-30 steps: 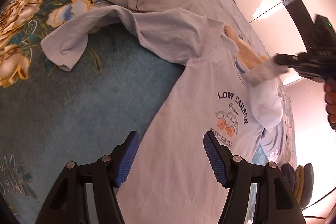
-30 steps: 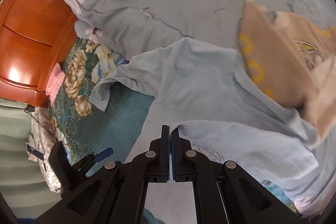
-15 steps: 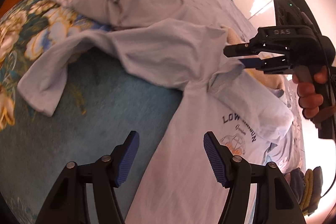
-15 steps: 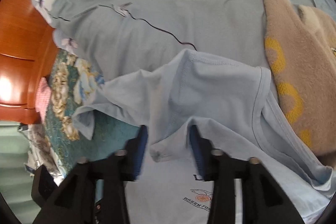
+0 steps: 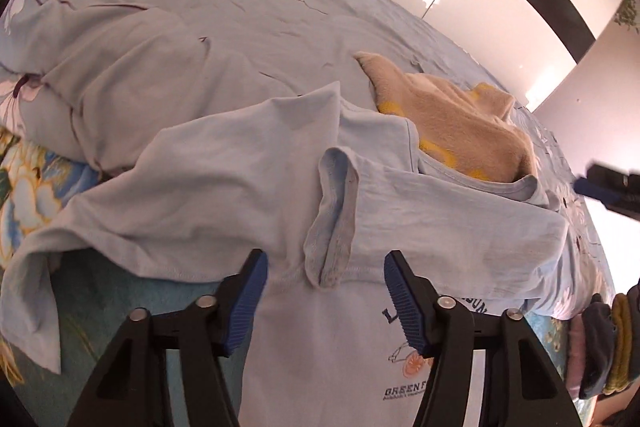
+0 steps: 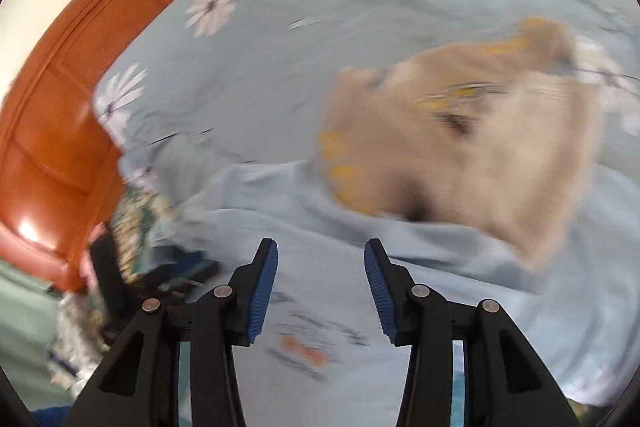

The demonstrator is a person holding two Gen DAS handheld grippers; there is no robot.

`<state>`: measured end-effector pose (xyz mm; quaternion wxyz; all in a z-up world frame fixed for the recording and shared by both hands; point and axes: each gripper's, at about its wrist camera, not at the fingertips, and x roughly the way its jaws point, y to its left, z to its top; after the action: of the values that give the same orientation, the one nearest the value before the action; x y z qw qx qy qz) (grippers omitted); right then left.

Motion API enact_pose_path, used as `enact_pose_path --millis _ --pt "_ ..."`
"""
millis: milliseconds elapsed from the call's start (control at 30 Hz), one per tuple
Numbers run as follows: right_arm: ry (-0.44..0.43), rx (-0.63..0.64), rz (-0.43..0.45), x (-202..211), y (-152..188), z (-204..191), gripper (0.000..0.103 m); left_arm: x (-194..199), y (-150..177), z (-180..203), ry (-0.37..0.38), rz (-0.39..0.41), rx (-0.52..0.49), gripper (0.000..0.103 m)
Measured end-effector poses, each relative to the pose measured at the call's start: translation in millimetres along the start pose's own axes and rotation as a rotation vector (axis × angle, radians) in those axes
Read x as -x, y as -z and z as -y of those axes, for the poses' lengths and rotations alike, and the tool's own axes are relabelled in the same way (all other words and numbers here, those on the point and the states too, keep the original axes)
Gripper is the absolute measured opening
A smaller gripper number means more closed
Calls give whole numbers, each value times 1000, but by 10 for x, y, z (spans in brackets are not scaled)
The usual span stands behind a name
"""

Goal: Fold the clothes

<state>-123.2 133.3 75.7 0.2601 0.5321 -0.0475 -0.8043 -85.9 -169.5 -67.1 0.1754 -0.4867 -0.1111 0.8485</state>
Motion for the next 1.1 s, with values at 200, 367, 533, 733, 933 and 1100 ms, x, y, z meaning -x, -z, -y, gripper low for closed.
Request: enact_pose_path --millis 200,367,533,733,933,1100 --pt "96 -234 -14 136 578 1001 47 -154 -35 16 -43 -16 -9 6" --pt "-25 -309 2 -73 749 1199 47 -144 -41 -116 -40 -20 49 5" --pt "-49 -311 -32 -403 778 1158 35 -148 -54 -223 -37 -26 96 4" --pt "5 -278 36 -312 694 1150 5 -229 -75 -193 -58 -43 69 5" --pt "47 -253 -11 -421 733 1117 7 -292 -91 -222 -50 -59 95 5" --pt "168 -160 51 -170 801 929 27 -92 -28 -237 -1 -43 102 8"
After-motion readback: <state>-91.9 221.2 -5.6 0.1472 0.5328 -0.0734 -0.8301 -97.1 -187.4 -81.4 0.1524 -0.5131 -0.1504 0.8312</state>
